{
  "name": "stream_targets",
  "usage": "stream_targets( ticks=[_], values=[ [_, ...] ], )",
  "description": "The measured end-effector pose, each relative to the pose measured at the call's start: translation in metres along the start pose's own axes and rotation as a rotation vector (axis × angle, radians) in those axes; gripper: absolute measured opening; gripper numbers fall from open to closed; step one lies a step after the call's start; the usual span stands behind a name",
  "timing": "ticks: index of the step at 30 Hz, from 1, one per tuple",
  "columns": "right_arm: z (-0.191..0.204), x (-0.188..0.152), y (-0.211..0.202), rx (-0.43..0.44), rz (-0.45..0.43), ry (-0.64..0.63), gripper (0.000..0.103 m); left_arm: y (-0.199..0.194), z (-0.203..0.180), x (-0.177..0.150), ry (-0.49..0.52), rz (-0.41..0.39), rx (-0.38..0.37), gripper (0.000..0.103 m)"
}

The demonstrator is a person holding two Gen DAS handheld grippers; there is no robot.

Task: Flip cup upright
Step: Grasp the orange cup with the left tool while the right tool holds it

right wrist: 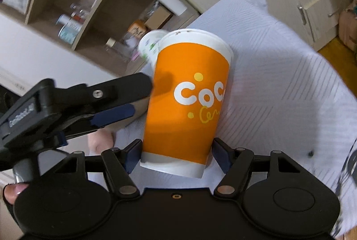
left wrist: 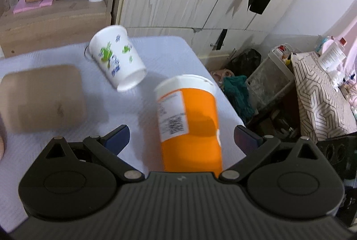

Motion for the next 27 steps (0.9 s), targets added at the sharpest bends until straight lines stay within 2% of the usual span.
stream_targets(
  ticks=[7, 16, 22, 27],
  values=[
    [0.025, -0.031, -0.003, 0.051, 0.057, -0.019, 0.073, -0.017, 0.015, -0.029, 0.023, 0.04, 0.031, 0.101],
    [0.045, -0.059, 0.006, 0.07, 0.13, -0.097, 0.073, -0.022, 0.048, -0.054, -0.065, 0.078, 0.026, 0.099],
    [0.049, -0.065, 0.011, 0.077, 0.158, -0.115, 0.073, -0.028, 0.063, -0.061, -0.138, 0.039, 0.009, 0.097],
    [0.051, -0.067, 0.018, 0.076, 0.174, -0.121, 0.073, -0.025, 0.066, -0.063, -0.177, 0.032, -0.04, 0.078]
  ],
)
Point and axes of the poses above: each gripper's, at about its wrist camera, not at the fingertips, and y roughly the way its jaws point, z to its left, x to its top, the point moved 10 cm from there along y, roughly the way its jaws point
